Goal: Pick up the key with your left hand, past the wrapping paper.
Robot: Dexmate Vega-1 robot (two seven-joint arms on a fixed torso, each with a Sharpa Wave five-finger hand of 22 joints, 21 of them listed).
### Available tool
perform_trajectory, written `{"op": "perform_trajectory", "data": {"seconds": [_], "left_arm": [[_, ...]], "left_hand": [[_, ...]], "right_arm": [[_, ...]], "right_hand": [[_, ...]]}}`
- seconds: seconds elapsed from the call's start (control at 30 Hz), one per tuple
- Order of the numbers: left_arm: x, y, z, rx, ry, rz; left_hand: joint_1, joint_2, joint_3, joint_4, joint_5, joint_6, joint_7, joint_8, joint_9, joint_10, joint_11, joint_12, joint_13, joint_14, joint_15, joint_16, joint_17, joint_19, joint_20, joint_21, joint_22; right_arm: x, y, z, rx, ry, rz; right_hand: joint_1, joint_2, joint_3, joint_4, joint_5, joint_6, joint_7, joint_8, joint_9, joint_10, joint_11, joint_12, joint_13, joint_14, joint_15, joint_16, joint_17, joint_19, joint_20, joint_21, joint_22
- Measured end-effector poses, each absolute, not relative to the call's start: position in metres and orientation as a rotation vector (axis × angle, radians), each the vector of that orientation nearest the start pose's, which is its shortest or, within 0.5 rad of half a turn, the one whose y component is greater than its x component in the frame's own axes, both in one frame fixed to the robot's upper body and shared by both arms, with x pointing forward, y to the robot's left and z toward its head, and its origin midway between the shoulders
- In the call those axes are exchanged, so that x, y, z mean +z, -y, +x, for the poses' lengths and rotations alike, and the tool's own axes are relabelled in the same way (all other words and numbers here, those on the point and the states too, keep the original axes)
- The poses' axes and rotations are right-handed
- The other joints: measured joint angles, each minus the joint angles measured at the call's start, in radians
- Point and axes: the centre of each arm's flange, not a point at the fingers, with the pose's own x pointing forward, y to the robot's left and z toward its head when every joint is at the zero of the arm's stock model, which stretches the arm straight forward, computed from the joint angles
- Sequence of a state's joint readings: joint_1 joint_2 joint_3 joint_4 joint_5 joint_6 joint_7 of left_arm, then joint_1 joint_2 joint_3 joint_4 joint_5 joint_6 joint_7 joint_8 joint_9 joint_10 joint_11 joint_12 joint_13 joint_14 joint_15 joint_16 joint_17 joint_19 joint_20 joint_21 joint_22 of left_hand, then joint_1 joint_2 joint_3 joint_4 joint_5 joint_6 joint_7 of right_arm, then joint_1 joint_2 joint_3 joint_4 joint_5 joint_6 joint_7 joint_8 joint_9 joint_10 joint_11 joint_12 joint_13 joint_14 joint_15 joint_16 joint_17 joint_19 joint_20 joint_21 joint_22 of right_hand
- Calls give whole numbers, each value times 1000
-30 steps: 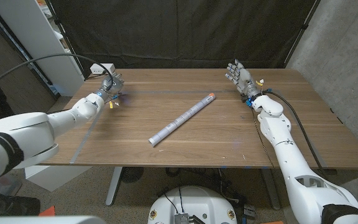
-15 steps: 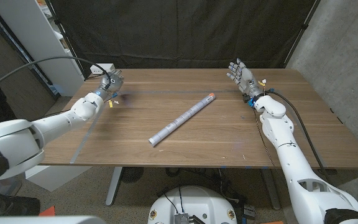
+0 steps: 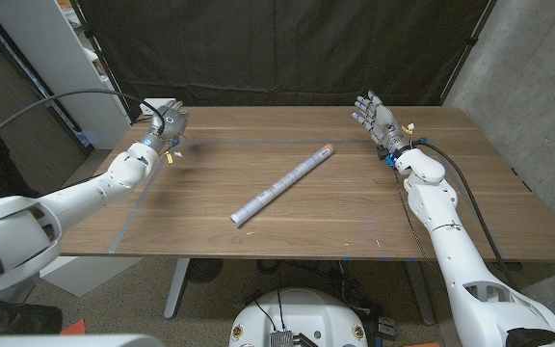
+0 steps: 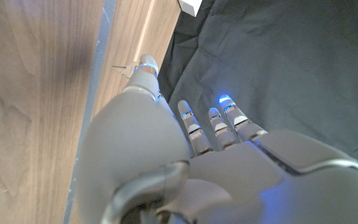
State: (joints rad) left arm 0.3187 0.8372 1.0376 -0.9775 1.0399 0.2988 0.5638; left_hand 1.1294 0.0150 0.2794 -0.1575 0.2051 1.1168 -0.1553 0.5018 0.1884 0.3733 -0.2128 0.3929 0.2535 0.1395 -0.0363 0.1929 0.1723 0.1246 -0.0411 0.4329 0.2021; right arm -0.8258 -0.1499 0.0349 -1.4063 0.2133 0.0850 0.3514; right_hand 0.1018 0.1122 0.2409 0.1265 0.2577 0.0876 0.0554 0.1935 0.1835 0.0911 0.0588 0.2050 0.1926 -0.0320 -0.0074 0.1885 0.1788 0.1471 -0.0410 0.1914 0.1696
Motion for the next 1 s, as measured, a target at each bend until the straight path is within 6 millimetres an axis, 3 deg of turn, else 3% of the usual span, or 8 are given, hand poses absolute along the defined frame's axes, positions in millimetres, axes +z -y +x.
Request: {"op": "perform_trajectory", "data": {"seconds": [1.0], "left_arm": [[97, -410, 641, 834, 641, 2040]], "left_hand": [[20, -3, 0, 0, -6, 9, 16, -15, 1, 32, -3, 8, 5, 4, -4, -6, 0, 0, 0, 0, 0]], "right_arm": [[44, 265, 629, 300, 703, -53]], "right_hand": [[0, 0, 0, 0, 0, 15, 4, 0, 0, 11, 0, 0, 0, 11, 0, 0, 0, 4, 4, 0, 0]]}}
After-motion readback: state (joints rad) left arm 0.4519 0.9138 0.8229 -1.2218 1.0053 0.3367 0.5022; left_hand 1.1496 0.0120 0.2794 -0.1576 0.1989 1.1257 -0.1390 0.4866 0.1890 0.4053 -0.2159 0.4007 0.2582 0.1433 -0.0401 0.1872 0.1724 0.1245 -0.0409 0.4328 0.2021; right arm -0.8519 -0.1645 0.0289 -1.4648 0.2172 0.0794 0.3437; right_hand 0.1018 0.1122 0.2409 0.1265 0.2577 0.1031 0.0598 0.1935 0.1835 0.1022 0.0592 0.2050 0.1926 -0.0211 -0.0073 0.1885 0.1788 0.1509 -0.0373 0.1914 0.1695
